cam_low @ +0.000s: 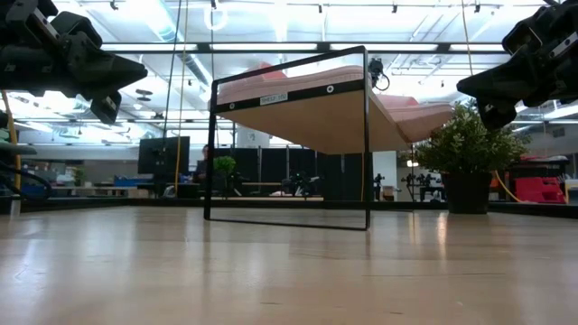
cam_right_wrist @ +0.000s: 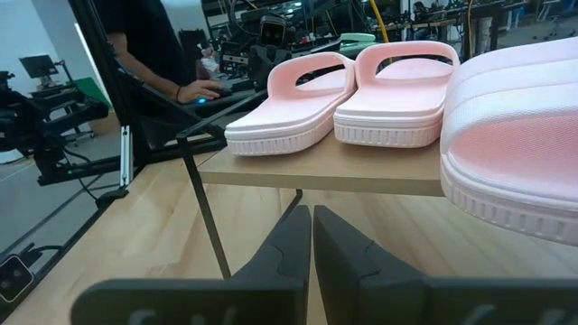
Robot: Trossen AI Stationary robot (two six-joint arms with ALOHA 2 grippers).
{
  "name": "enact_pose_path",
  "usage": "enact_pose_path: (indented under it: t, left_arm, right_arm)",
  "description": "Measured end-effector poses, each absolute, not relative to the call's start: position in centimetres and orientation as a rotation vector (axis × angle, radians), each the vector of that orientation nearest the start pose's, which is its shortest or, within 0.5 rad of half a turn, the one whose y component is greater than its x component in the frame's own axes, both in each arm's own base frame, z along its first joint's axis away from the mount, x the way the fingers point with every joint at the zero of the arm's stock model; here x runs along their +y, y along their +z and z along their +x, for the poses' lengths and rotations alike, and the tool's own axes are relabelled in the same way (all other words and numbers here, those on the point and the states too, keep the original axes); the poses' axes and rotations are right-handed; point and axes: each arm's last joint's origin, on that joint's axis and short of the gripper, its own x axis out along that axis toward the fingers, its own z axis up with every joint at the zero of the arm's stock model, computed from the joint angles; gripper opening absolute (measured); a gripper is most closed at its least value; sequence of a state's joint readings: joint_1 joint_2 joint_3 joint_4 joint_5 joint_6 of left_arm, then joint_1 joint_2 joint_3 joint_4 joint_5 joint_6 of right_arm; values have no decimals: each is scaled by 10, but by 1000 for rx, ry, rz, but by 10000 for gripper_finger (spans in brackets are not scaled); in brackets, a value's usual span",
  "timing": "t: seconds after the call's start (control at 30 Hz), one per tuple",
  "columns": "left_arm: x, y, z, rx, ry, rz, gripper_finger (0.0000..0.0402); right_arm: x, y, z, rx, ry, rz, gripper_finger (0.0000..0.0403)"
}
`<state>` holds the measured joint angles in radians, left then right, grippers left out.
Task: Pick and place slides into the shelf
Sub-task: Return to Home Position
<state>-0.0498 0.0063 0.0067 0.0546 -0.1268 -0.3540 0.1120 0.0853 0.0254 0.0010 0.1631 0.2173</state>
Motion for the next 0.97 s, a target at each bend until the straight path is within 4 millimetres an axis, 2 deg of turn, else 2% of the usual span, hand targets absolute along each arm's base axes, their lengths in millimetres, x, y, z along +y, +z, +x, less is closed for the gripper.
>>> enact_pose_path:
  t: [0.27,0.63,0.97]
  left_arm:
    - [-1,171,97,-68,67,-359,25]
    - [-1,171,97,-68,67,-359,40]
    - [-1,171,97,-68,67,-359,26]
  right_arm:
    - [7,166,101,53,-58,209,22]
    - [7,166,101,53,-58,209,22]
    - [7,166,101,53,-57,209,22]
